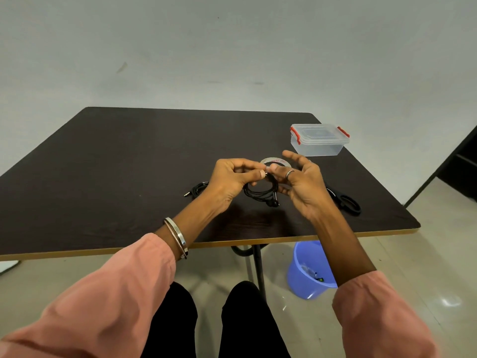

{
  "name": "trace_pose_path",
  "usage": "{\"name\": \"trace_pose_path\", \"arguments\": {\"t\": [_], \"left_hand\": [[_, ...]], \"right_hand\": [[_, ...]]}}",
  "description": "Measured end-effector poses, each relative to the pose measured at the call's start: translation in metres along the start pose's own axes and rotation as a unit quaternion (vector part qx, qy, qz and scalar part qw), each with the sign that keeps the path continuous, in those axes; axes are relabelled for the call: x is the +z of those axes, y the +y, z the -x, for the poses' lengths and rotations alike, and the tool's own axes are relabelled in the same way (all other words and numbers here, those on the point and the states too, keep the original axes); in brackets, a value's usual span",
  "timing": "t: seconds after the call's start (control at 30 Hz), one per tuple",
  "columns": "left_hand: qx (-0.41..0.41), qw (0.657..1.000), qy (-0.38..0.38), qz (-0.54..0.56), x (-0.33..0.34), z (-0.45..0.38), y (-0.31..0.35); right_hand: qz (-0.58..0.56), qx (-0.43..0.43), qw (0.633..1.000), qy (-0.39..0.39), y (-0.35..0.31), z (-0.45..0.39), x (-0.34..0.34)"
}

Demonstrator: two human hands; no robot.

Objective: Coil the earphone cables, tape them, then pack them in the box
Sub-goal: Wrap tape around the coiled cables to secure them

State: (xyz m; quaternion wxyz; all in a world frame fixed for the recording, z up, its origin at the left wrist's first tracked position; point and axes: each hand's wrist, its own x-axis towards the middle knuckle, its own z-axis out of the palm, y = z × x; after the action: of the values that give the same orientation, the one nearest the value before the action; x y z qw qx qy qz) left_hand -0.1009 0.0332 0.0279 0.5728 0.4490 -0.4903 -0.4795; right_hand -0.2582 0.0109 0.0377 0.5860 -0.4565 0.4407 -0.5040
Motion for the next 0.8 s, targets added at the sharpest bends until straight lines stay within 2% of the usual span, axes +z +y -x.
{"name": "trace_pose_path", "arguments": {"t": [0.27, 0.4, 0.53, 0.6, 0.67, 0.77, 0.8], "left_hand": [[-0.041, 0.999, 0.014, 0.015, 0.002, 0.004, 0.003], [-0.071, 0.996, 0.049, 0.021, 0.006, 0.003, 0.004], [-0.115, 0.988, 0.072, 0.078, 0.01, 0.003, 0.007], [-0.142, 0.98, 0.084, 0.108, 0.012, 0.002, 0.01], [-0.164, 0.973, 0.1, 0.127, 0.012, 0.001, 0.013], [-0.182, 0.965, 0.124, 0.142, 0.011, -0.002, 0.015], [-0.186, 0.964, 0.127, 0.139, 0.011, -0.002, 0.014]], "right_hand": [[0.058, -0.04, 0.997, 0.009, -0.004, 0.0, 0.002], [0.139, -0.149, 0.979, -0.022, 0.0, 0.003, 0.001], [0.26, -0.269, 0.927, -0.032, 0.006, 0.006, -0.002], [0.323, -0.323, 0.889, -0.028, 0.007, 0.009, -0.004], [0.407, -0.39, 0.825, -0.037, 0.008, 0.009, -0.007], [0.569, -0.488, 0.66, -0.05, 0.011, 0.007, -0.013], [0.599, -0.509, 0.616, -0.057, 0.011, 0.006, -0.016]]}}
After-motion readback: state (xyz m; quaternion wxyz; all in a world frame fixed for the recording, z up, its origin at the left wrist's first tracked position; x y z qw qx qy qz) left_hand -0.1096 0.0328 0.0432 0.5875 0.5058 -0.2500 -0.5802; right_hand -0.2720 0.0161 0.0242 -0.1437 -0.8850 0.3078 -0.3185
